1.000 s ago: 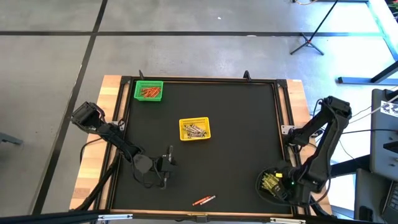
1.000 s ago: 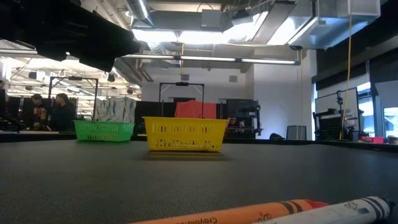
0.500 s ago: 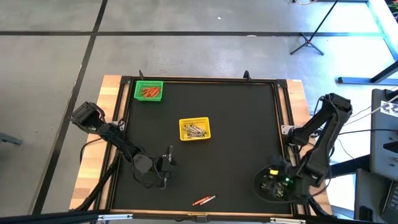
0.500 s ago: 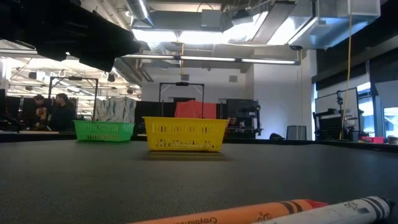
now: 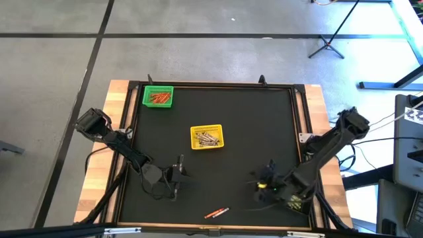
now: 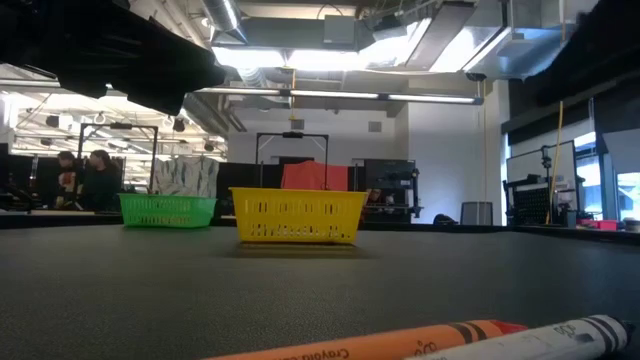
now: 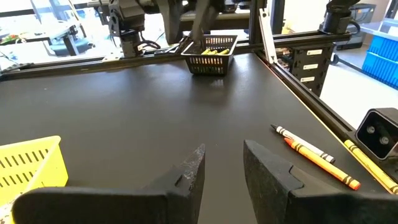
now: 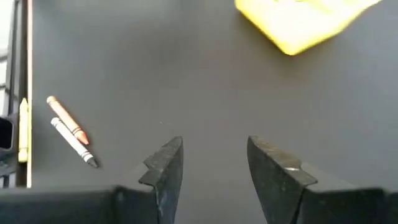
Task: Sort crayons
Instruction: Put the black crayon into the yellow bin
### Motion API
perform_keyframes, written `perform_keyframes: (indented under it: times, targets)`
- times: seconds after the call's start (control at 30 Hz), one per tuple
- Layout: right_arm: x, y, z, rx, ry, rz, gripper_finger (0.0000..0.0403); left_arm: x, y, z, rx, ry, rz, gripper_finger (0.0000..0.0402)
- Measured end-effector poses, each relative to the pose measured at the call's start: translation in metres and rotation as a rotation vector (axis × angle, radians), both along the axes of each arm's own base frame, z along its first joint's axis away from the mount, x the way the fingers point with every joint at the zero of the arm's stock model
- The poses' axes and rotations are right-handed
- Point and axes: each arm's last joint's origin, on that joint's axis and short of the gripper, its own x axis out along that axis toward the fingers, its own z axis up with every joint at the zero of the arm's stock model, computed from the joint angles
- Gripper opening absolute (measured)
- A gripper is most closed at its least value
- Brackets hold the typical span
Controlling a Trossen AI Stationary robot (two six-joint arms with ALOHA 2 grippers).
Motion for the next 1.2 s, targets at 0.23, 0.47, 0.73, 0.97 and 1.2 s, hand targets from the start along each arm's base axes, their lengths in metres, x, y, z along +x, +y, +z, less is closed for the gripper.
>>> perform_keyframes:
  times: [0.23,0.47,0.73,0.97,1.2]
  targets:
    - [0.042,0.005,-0.024,0.018,0.003,0.158,0.0175,0.0,0.0,0.0,0.0,0.0,0.0,0.0094]
    - [0.072,0.011,-0.041,0.055,-0.08,0.257,0.0175,0.0,0.0,0.0,0.0,0.0,0.0,0.0094]
    - [0.083,0.022,-0.058,0.083,-0.142,0.303,0.0175,0.0,0.0,0.0,0.0,0.0,0.0,0.0094]
    - [0.091,0.031,-0.079,0.14,-0.157,0.35,0.0175,0.0,0.0,0.0,0.0,0.0,0.0,0.0094]
    - [0.094,0.036,-0.087,0.205,-0.15,0.41,0.0175,0.0,0.0,0.0,0.001,0.0,0.0,0.0094]
